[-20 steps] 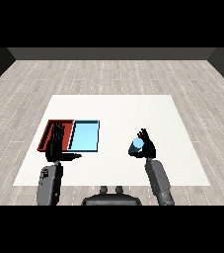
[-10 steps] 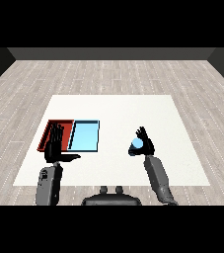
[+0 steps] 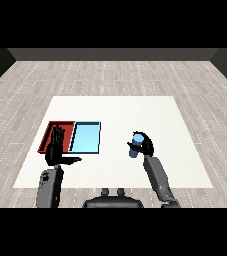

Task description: Pick the blue can and put it in the blue box

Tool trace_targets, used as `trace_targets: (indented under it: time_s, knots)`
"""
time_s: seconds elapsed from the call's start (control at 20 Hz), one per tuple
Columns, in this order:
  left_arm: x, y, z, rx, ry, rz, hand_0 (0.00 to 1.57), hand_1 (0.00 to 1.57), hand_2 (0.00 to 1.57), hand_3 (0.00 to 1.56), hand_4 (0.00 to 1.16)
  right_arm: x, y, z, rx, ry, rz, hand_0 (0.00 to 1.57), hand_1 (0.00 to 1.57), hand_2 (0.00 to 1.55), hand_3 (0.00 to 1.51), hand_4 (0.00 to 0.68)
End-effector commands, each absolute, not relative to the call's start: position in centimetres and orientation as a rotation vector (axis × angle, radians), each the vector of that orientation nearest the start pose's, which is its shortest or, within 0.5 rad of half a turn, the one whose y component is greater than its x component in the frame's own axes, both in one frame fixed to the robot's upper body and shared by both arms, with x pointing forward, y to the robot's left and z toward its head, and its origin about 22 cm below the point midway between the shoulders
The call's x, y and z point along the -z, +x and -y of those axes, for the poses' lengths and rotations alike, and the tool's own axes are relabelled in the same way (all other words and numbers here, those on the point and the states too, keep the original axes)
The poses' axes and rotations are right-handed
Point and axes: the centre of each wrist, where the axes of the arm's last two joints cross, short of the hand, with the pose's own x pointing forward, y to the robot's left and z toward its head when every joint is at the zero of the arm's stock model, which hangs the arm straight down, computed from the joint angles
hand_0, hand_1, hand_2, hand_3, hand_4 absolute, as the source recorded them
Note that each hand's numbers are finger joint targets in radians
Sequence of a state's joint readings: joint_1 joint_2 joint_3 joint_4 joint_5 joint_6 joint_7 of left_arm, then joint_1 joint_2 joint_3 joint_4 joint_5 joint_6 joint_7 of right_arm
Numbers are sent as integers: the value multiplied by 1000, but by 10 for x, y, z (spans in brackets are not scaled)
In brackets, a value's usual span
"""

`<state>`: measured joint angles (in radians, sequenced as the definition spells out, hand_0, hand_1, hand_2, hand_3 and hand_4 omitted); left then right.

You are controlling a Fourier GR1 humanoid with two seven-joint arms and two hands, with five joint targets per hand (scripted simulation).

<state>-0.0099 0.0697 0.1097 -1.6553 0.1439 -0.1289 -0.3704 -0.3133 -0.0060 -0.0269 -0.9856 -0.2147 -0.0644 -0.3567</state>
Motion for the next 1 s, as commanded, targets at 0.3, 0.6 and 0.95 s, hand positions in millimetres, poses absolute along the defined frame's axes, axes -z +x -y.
trace_targets:
  time_s: [0.3, 0.6, 0.95]
  knots:
    - [-18, 254, -265, -18, -81, 2039, 0, 0, 0, 0, 0, 54, 309, 201, 98, -15, 1593, 1500, 1500, 1474, 1431, 630]
    - [-29, 237, -247, 67, -84, 2006, 0, 0, 0, 0, 0, 11, 314, 212, 7, -47, 1673, 1426, 1426, 1450, 1400, 624]
    - [-6, 256, -209, 132, -173, 1910, 0, 0, 0, 0, 0, -33, 312, 207, -66, -73, 1789, 1440, 1440, 1449, 1394, 620]
